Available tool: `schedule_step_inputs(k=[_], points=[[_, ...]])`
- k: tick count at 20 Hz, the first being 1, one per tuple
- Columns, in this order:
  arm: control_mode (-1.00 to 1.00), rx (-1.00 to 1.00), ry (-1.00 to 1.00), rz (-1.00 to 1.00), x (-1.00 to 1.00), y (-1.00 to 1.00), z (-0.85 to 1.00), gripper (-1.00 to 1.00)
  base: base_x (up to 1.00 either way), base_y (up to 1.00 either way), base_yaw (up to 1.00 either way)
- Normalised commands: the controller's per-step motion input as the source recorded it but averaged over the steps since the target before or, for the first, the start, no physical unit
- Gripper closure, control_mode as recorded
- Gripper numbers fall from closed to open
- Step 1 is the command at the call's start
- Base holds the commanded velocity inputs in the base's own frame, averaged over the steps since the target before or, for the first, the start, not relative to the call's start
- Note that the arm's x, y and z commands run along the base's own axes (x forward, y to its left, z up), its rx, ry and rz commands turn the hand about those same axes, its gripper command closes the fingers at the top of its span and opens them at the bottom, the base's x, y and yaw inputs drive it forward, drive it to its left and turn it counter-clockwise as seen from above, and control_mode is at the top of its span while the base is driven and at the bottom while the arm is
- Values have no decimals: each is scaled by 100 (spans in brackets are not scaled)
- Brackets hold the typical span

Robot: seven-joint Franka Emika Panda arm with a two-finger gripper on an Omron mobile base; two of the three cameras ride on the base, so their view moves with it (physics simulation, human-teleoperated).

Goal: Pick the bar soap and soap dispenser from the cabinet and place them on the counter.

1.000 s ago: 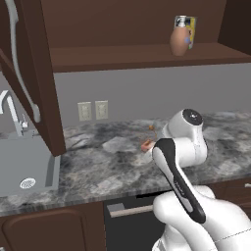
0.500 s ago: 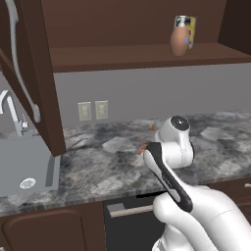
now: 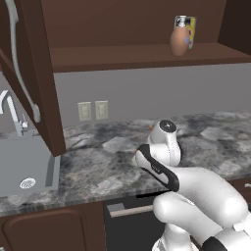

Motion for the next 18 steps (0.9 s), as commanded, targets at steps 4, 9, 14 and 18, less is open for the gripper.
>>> schedule_step_inputs(k=[4,9,14,18], points=[[-100,0,7,-4,34,0,-42,100,0,0,0],[-100,0,4,-2,27,0,-41,100,0,0,0],[-100,0,2,-1,18,0,-28,100,0,0,0],[-100,0,1,0,11,0,-26,100,0,0,0]])
